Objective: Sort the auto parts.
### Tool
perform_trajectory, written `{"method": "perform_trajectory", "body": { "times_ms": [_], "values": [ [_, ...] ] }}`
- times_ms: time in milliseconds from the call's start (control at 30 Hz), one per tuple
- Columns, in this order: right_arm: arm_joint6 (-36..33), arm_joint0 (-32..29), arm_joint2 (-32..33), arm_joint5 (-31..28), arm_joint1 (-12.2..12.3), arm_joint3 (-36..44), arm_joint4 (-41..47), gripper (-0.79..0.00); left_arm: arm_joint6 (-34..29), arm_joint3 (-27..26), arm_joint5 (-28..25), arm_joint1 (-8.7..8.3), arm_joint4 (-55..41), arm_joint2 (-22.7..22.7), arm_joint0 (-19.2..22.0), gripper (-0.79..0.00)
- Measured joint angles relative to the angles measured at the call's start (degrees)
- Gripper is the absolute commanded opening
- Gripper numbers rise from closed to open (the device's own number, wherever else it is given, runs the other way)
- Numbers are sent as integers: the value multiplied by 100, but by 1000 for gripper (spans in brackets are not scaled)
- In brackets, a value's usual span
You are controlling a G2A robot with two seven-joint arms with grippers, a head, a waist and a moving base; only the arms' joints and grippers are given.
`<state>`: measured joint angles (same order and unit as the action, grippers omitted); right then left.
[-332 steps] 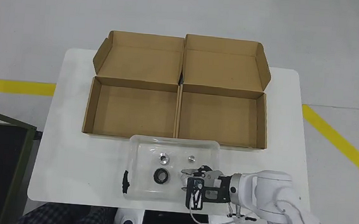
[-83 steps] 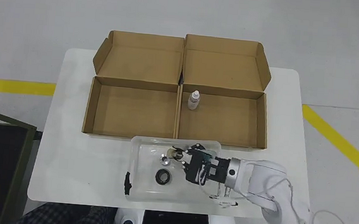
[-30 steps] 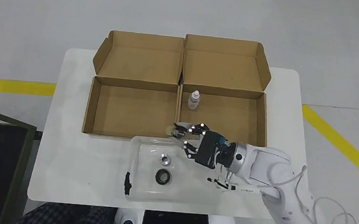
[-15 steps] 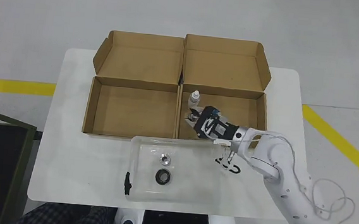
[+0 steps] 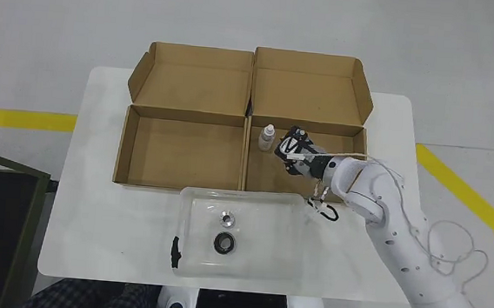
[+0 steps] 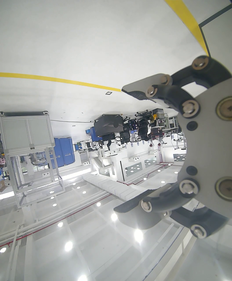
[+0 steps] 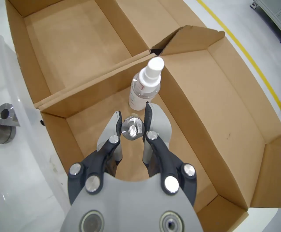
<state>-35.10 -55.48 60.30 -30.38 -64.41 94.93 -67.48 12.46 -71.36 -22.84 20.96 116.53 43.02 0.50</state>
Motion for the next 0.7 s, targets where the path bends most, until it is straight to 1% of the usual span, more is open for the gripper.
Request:
{"method": "perform_trajectory", "body": {
  "times_ms": [267,633,667,700],
  "values": [
    [-179,450,-247,17,-95,-672,78,-785,0,0,0,0,0,0,0,0],
    [-304,763,-550,14,-204,-1231,99,-785,0,0,0,0,0,0,0,0],
    [-297,786,-579,17,-215,-1276,92,-770,0,0,0,0,0,0,0,0],
    [-292,800,-600,23,-223,-1308,81,-708,0,0,0,0,0,0,0,0]
  ]
}}
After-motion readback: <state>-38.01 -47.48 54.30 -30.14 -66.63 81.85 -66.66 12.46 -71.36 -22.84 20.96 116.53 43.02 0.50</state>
